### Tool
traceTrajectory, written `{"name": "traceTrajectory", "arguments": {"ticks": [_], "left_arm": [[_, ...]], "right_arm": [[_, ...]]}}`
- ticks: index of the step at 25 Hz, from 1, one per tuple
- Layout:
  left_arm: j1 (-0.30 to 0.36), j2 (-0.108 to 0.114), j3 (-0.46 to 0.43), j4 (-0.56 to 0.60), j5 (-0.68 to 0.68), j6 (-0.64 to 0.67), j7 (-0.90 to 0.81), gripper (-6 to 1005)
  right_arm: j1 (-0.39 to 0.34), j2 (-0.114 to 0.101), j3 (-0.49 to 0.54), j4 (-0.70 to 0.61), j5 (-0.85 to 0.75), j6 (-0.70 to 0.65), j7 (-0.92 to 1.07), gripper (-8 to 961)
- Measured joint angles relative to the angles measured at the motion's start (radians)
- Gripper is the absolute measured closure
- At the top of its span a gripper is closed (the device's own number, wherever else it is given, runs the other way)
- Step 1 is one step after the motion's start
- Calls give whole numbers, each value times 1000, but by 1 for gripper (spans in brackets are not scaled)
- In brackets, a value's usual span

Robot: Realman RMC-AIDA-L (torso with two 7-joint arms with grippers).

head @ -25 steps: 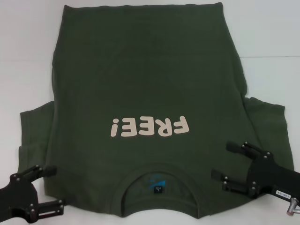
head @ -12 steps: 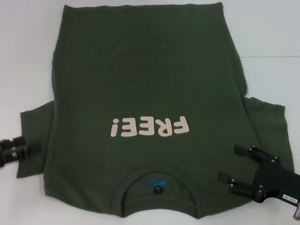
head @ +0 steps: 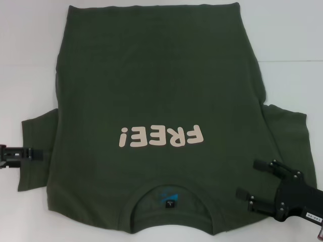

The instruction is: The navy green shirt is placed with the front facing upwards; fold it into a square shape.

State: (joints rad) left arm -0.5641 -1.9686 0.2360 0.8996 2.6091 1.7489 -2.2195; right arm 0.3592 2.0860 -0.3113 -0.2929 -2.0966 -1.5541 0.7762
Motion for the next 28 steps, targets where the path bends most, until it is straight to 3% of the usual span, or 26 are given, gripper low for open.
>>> {"name": "traceTrajectory", "arguments": {"ticks": [2,15,28], "left_arm": [[-15,1,56,2,23,-53,-43,103],[-25,-11,176,-20,97,-258,-81,115],[-35,-13,184,-97,93,-329,-84,127]], "right_arm": [[-2,0,0,0,0,0,0,23],[-12,0,0,0,2,-2,12,23],[-13,0,0,-2,3,-3,17,23]]}}
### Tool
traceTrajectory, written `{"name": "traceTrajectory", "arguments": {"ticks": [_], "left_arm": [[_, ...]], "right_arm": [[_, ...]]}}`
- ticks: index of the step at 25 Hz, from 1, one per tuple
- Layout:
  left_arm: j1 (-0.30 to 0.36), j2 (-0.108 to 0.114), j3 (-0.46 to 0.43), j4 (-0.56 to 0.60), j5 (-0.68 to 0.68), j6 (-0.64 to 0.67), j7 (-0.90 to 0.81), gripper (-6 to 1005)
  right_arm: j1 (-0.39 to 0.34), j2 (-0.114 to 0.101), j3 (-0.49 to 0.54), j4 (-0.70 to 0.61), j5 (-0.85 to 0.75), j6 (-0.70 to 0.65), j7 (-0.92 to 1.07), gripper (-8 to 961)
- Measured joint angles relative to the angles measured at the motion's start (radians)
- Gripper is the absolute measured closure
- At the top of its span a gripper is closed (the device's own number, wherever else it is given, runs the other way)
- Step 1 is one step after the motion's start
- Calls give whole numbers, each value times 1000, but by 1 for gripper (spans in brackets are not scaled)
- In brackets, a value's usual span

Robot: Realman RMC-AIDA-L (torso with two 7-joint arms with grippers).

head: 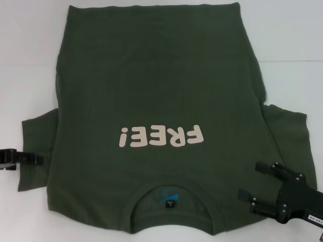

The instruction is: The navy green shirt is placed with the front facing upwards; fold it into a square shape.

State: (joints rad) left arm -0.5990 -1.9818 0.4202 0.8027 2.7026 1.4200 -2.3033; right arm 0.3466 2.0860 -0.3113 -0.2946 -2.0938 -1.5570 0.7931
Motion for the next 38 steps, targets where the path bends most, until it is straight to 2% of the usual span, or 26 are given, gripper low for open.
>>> {"name": "traceTrajectory", "arguments": {"ticks": [24,38], "left_arm": [[-18,0,1,-48,7,-30,-23,150],[-47,9,1,-111,0,-21,-27,163]], "right_arm": [[-3,0,0,0,0,5,0,23],[-3,0,0,0,-1,7,0,24]]}}
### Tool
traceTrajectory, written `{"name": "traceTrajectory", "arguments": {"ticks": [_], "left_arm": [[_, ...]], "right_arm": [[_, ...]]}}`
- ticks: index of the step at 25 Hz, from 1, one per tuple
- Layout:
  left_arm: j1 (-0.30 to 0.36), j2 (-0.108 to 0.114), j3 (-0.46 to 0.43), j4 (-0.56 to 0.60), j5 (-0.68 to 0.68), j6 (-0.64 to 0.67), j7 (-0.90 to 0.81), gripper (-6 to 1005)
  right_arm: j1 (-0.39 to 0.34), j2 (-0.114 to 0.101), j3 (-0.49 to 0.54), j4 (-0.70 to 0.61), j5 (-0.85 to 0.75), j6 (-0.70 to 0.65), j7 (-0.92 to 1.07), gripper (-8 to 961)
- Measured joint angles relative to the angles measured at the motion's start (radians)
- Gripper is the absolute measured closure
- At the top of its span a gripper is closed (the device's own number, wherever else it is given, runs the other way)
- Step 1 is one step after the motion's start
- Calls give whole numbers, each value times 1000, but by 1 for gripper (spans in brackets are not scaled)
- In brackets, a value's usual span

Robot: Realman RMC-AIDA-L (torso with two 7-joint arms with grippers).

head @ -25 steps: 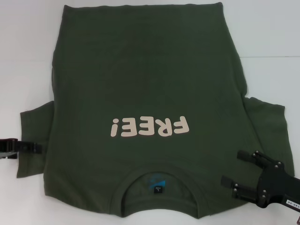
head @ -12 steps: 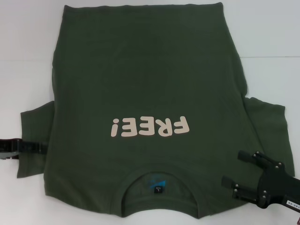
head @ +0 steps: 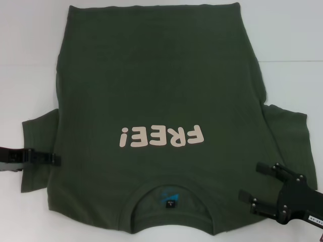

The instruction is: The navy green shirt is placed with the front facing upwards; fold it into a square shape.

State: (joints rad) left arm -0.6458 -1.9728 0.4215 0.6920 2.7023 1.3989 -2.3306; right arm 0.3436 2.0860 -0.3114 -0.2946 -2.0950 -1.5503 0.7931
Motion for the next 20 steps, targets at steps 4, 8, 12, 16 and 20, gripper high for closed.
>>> {"name": "traceTrajectory", "arguments": {"ticks": [4,8,12,16,20], "left_arm": [[-3,0,1,-3,1,1,-12,167],[-4,0,2,-3,2,-4,-13,170],[-4,0,2,-1,2,-6,-13,174],[-4,1,1,2,4,-8,-13,307],[-5,2,-2,4,4,-8,-13,531]], "right_arm": [[-1,0,0,0,1,1,0,24],[-1,0,0,0,1,1,0,24],[-2,0,0,0,1,1,0,24],[-2,0,0,0,1,1,0,24],[-2,0,0,0,1,1,0,24]]}}
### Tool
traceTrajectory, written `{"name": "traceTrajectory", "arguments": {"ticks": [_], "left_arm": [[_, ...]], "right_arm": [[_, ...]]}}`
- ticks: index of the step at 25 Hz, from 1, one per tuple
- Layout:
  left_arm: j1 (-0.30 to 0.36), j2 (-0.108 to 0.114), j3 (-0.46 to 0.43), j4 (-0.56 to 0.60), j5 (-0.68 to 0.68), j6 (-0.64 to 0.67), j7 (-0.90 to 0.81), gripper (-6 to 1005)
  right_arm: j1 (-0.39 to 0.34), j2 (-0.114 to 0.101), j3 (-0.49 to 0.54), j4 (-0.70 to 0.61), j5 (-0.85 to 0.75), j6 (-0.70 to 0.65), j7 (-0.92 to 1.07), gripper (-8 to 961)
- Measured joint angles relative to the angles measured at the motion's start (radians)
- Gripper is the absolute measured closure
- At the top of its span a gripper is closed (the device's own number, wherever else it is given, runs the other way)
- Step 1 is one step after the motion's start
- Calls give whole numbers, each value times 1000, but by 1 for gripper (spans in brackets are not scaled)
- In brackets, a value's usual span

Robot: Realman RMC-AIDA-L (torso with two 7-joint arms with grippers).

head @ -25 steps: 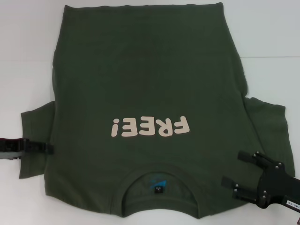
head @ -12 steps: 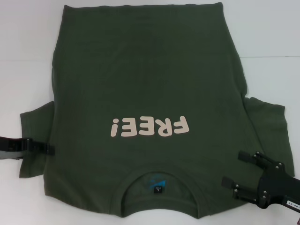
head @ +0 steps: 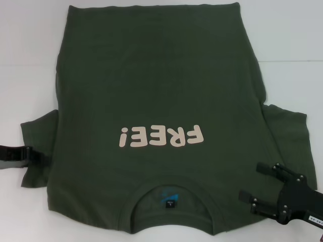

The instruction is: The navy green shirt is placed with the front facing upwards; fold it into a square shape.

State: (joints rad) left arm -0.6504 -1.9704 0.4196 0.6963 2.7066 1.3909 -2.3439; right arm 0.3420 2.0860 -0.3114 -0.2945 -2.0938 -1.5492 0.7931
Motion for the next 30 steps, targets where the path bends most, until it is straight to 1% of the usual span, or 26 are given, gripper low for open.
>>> {"name": "traceTrajectory", "arguments": {"ticks": [1,6,17,21,30], "left_arm": [[0,0,-1,1,0,0,0,599],[0,1,3,2,1,-1,7,844],[-2,1,9,9,5,5,32,949],[-3,1,20,11,5,5,32,960],[3,2,20,94,9,7,18,963]], "right_arm": [[0,0,0,0,0,0,0,24],[0,1,0,0,0,0,0,24],[0,2,0,0,0,0,0,24],[0,2,0,0,0,0,0,24],[0,2,10,0,0,0,0,24]]}}
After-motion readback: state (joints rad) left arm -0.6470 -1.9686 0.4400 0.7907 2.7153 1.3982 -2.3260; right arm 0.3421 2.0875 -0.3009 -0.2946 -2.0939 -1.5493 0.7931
